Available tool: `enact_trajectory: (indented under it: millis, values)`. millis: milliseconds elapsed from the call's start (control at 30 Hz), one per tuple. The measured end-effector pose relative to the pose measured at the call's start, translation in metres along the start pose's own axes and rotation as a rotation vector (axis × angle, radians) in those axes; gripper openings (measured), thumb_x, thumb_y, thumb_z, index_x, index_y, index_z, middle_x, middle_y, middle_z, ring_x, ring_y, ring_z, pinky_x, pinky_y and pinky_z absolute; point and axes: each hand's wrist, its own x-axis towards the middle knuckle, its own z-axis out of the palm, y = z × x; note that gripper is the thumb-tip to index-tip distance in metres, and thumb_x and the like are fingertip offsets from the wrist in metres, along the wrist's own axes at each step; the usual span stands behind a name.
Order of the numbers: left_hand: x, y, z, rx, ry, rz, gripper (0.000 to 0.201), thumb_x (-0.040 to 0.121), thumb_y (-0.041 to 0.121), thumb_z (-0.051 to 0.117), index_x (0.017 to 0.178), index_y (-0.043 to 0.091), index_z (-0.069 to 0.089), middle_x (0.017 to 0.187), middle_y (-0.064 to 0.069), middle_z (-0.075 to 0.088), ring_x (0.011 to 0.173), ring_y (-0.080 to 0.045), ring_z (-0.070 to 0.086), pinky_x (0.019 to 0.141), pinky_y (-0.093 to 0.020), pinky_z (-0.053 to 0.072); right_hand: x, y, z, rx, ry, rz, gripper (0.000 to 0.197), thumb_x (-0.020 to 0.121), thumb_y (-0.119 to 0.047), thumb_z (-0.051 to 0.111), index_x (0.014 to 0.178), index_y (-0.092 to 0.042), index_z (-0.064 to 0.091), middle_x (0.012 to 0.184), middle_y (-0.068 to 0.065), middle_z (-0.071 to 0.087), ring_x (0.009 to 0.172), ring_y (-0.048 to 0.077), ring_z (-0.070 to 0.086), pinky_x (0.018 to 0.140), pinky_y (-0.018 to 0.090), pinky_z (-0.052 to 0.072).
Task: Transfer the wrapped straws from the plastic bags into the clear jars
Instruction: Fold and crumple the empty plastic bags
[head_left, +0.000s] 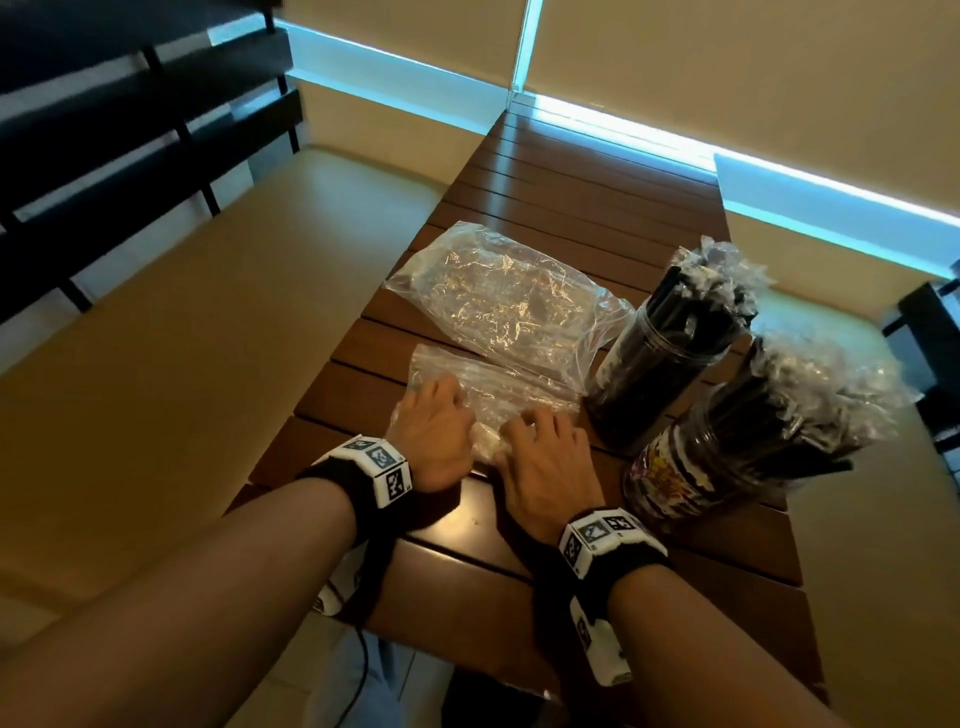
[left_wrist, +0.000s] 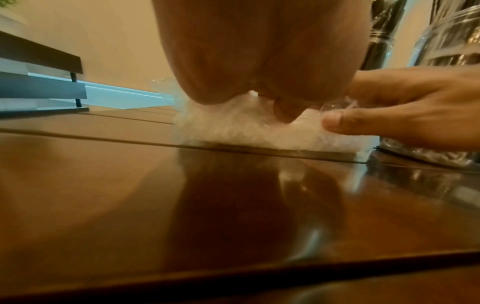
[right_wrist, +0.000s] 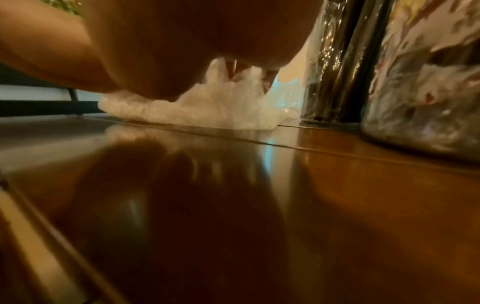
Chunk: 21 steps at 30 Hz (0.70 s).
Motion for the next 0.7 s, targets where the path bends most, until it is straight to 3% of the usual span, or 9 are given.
enact_trajectory:
  millis: [100,167,233,300,433,500,567,633,700]
  values:
    - [0.0,-0.003,-0.002,-0.064,0.054,0.044,0.027,0.096,0.033,0.046,0.113,0.014,0.054,0.117,-0.007,0.038,0.104,-0.023,0.042,0.097,-0.041,0.04,0.007,-0.003,0.005,-0.009,0.043,0.018,0.02,0.084,-0.028,0.045,0.098,-0.02,0.056,0.099,0.002,0.056,0.088,0.026,0.052,0.074,0.038,0.039]
    - [-0.003,-0.01,-0.008,-0.081,0.17,0.176,0.032,0.094,0.041,0.05,0.113,0.016,0.053,0.111,-0.006,0.042,0.094,-0.021,0.046,0.089,-0.042,0.046,0.014,-0.003,0.003,0.025,-0.031,0.039,0.02,0.083,-0.022,0.053,0.102,-0.018,0.057,0.102,0.003,0.059,0.093,0.029,0.054,0.079,0.04,0.04]
    - [-0.005,-0.02,-0.011,0.09,0.221,0.331,0.04,0.089,0.055,0.053,0.108,0.019,0.055,0.107,-0.005,0.05,0.094,-0.023,0.05,0.089,-0.043,0.046,0.021,-0.001,0.0,0.095,-0.11,0.074,0.025,0.085,-0.019,0.055,0.109,-0.017,0.058,0.108,0.005,0.061,0.101,0.03,0.054,0.085,0.04,0.04]
    - [-0.005,-0.029,-0.012,0.189,0.162,0.384,0.041,0.081,0.051,0.063,0.108,0.021,0.057,0.109,-0.004,0.055,0.096,-0.024,0.054,0.087,-0.042,0.047,0.028,0.001,-0.004,0.144,-0.154,0.099,0.025,0.085,-0.019,0.055,0.11,-0.016,0.057,0.108,0.006,0.062,0.102,0.03,0.056,0.086,0.039,0.043]
    - [0.005,-0.037,-0.013,0.061,0.029,0.297,0.051,0.069,0.016,0.071,0.117,0.019,0.058,0.111,-0.002,0.056,0.097,-0.024,0.058,0.082,-0.035,0.046,0.029,-0.002,-0.007,0.249,-0.13,0.123,0.02,0.094,-0.032,0.044,0.112,-0.021,0.046,0.102,0.003,0.06,0.09,0.027,0.062,0.073,0.038,0.049]
    - [0.01,-0.036,-0.014,0.003,0.018,0.249,0.048,0.074,0.015,0.067,0.12,0.02,0.058,0.114,0.001,0.056,0.105,-0.023,0.057,0.094,-0.036,0.041,0.024,-0.003,-0.006,0.201,-0.114,0.083,0.038,0.094,-0.051,0.038,0.119,-0.023,0.044,0.111,0.003,0.053,0.095,0.024,0.056,0.077,0.038,0.047]
    - [0.015,-0.034,-0.014,-0.01,-0.01,0.183,0.048,0.082,0.019,0.06,0.129,0.026,0.054,0.123,0.005,0.053,0.12,-0.017,0.05,0.111,-0.041,0.025,0.021,-0.002,-0.003,-0.003,-0.097,0.026,0.049,0.089,-0.06,0.038,0.12,-0.023,0.047,0.118,0.004,0.048,0.101,0.024,0.049,0.082,0.04,0.043]
    - [0.021,-0.032,-0.017,-0.027,-0.05,0.119,0.049,0.086,0.02,0.056,0.133,0.03,0.051,0.126,0.007,0.052,0.125,-0.015,0.046,0.114,-0.044,0.019,0.024,-0.002,-0.003,-0.077,-0.071,0.053,0.043,0.091,-0.052,0.041,0.12,-0.022,0.051,0.123,0.006,0.048,0.106,0.027,0.047,0.085,0.043,0.04]
    - [0.027,-0.029,-0.02,-0.061,-0.084,0.086,0.042,0.086,0.02,0.054,0.128,0.029,0.053,0.124,0.007,0.054,0.124,-0.017,0.047,0.107,-0.042,0.029,0.028,-0.003,-0.003,-0.03,-0.065,0.114,0.037,0.092,-0.044,0.042,0.12,-0.022,0.054,0.125,0.005,0.049,0.109,0.028,0.046,0.089,0.044,0.041]
